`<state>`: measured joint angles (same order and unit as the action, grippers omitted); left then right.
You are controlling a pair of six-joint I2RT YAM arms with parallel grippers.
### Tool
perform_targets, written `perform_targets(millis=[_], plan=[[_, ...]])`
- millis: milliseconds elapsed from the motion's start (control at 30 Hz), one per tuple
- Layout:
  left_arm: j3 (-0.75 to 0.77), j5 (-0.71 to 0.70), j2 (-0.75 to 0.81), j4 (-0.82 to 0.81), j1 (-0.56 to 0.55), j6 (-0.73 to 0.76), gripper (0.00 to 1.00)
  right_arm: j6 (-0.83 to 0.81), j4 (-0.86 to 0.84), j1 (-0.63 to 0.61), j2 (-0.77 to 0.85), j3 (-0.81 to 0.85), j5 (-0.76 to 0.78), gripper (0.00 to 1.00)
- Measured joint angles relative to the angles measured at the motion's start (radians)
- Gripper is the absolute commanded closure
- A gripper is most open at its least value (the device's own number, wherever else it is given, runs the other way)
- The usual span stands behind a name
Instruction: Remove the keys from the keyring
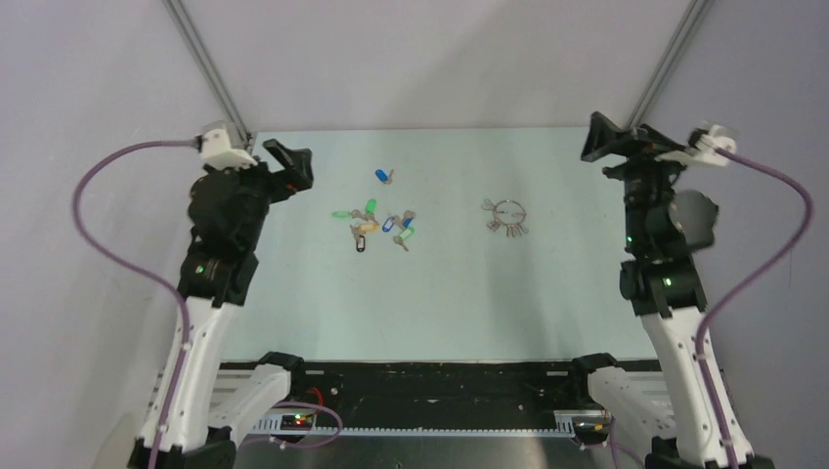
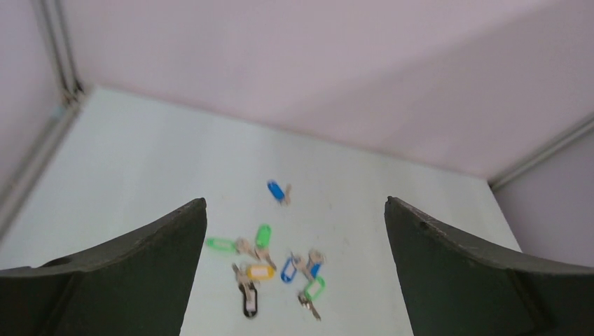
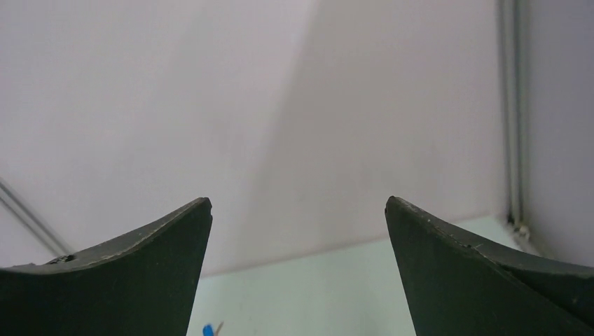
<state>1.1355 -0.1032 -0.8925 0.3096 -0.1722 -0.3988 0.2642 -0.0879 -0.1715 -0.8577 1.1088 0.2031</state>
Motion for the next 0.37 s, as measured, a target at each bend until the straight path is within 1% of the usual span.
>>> perform_targets(millis=[167,367], plan=[[0.079,-0.07,0.082,0.014,0.001,0.077,0.0,-0.066,-0.006,0.002,0.124,0.013,0.035,0.01],[0.105,-0.079,0.095,0.025,0.001,0.119,0.0,-0.082,0.004,0.003,0.157,0.019,0.044,0.0]])
